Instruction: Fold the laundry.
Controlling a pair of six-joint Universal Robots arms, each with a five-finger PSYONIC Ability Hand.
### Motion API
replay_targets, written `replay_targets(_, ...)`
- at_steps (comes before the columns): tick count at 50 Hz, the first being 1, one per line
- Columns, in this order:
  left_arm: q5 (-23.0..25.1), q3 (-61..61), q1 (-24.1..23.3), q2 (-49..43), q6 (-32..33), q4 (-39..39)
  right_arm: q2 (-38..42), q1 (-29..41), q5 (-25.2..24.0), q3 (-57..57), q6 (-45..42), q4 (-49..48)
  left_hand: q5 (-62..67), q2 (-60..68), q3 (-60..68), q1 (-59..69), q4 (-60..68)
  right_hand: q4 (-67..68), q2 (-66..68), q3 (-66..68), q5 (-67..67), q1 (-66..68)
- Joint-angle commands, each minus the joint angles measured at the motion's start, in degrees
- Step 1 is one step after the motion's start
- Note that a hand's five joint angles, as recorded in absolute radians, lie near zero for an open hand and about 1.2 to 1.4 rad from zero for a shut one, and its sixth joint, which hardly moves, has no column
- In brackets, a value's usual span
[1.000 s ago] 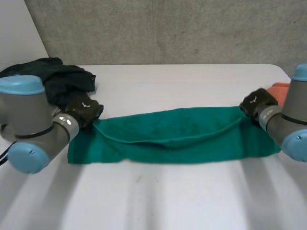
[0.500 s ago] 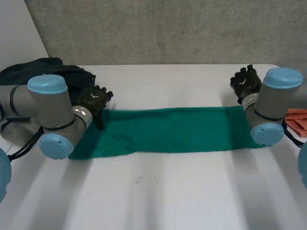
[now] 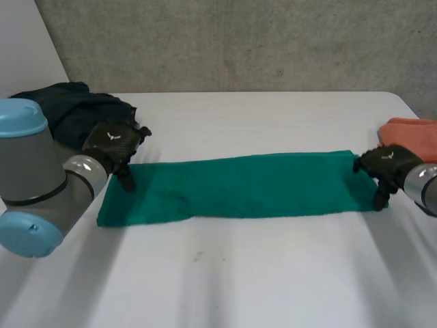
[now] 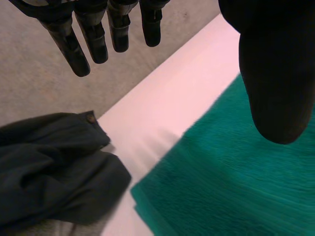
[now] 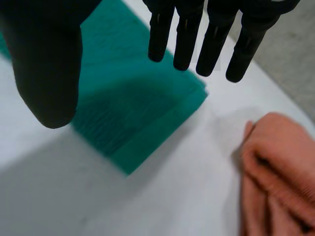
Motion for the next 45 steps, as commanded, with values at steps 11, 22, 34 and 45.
replay_targets(11,1.5,-1.2,-0.8,0.2,-0.7,0.7,4.7,-2.9,3.7,3.0,-2.6,-14.0,-2.9,-1.8,-2.1,-0.8,-1.6,53.1,53.7,53.3,52.9,53.4)
replay_targets(22,1.6,-2.4,-0.3,3.5,-0.7,0.6,-0.1,-11.8,7.7,4.2,-17.3,-13.8,-2.9,-1.8,-2.1,-0.8,-1.6,53.1,53.7,53.3,52.9,53.4)
replay_targets(34,2.2,-4.7,-0.4,4.8,-4.6,0.7,-3.5,-7.2,-15.9,9.9,3.8,-12.3,-2.9,-1.8,-2.1,-0.8,-1.6,10.1,10.7,10.3,9.9,10.4)
replay_targets(45,7.3,-4.7,0.0,5.1,-8.0,0.7,2.2,-6.8,-11.5,9.2,0.8,-12.9,-2.9,-1.8,-2.1,-0.8,-1.6,12.1,12.7,12.3,11.9,12.4)
